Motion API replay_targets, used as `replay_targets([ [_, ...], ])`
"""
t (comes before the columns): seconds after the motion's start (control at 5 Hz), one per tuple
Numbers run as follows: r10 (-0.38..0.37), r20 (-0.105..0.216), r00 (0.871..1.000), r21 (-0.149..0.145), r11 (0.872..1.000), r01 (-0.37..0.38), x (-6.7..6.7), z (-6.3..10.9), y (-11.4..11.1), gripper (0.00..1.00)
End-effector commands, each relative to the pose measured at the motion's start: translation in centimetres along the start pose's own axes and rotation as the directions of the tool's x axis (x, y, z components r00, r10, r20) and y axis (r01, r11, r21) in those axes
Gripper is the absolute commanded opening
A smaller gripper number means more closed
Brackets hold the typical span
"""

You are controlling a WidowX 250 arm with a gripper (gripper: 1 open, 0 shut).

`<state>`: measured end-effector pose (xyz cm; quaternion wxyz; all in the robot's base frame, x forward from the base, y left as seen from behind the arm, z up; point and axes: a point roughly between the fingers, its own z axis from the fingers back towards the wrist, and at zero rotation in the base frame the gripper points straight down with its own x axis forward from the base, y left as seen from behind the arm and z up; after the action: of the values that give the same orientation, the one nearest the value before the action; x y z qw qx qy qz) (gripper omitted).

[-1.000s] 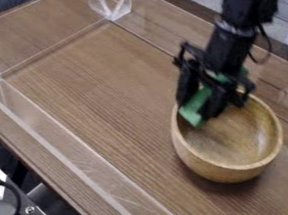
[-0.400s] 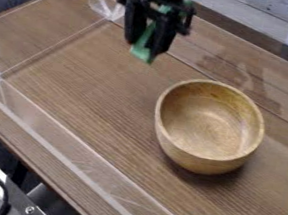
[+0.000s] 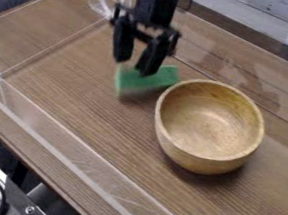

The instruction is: Remove the green block from inside the brown bowl and put it on the table

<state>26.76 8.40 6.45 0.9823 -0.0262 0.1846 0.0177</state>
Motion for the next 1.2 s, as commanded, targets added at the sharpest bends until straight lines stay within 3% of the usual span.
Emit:
replay_targets([
  [0.0,-0.037,0.163,0.986,0.019,0.999,0.034,-0.9,4.6,-0.2,1.0],
  [0.2,-0.062,0.245,0.968,0.027,0.998,0.058,-1.5,7.1,-0.4,1.0],
  [0.4,-0.036,0.318,0.947,0.022,0.999,0.031,-3.1,9.3,-1.1,1.0],
  [0.6,0.003,0.322,0.947,0.009,1.0,-0.006,-3.2,8.2,-1.3,1.0],
  [1.0,0.073,0.273,0.959,-0.05,0.997,-0.062,-3.9,7.4,-1.1,1.0],
])
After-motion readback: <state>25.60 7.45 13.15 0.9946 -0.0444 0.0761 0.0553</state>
